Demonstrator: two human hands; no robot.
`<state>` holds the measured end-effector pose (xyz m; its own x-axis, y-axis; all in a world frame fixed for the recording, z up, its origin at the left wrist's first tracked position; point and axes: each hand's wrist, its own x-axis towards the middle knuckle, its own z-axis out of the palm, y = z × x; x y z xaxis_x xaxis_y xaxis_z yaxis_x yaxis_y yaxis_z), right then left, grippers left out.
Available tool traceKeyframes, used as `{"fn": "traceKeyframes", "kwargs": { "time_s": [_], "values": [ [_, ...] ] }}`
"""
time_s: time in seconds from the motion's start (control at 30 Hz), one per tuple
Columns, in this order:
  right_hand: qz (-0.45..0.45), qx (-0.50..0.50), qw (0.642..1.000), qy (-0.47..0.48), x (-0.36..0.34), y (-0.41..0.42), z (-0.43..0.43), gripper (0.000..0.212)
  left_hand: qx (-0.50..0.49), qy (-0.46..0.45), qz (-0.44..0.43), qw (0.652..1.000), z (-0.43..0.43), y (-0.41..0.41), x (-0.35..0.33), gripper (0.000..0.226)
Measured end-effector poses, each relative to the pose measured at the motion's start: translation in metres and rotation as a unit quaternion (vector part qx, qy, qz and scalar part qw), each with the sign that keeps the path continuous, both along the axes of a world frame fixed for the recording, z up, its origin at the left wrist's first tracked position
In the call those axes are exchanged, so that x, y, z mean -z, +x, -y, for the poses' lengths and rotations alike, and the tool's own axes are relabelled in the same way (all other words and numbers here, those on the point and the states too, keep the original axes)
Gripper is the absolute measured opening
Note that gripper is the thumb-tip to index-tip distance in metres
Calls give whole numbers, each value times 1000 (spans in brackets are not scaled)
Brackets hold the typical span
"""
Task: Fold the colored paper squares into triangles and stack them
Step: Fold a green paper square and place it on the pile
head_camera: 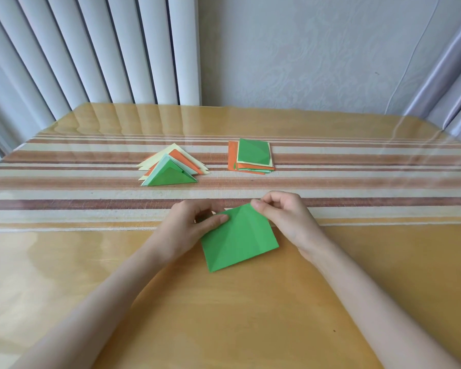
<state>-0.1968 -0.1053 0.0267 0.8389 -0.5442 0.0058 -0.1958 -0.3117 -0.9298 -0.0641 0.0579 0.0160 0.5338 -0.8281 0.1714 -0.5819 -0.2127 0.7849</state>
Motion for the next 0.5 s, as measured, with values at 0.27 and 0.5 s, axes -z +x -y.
{"fn": "traceKeyframes", "kwargs": {
  "time_s": [0.27, 0.5],
  "values": [
    [-100, 95, 930, -342, 22, 4, -1, 26, -8, 6, 152, 988, -10, 11, 18, 17],
    [-64, 112, 889, -440, 33, 4, -1, 19, 72, 47, 197, 977, -25, 9, 23, 45]
  ]
}}
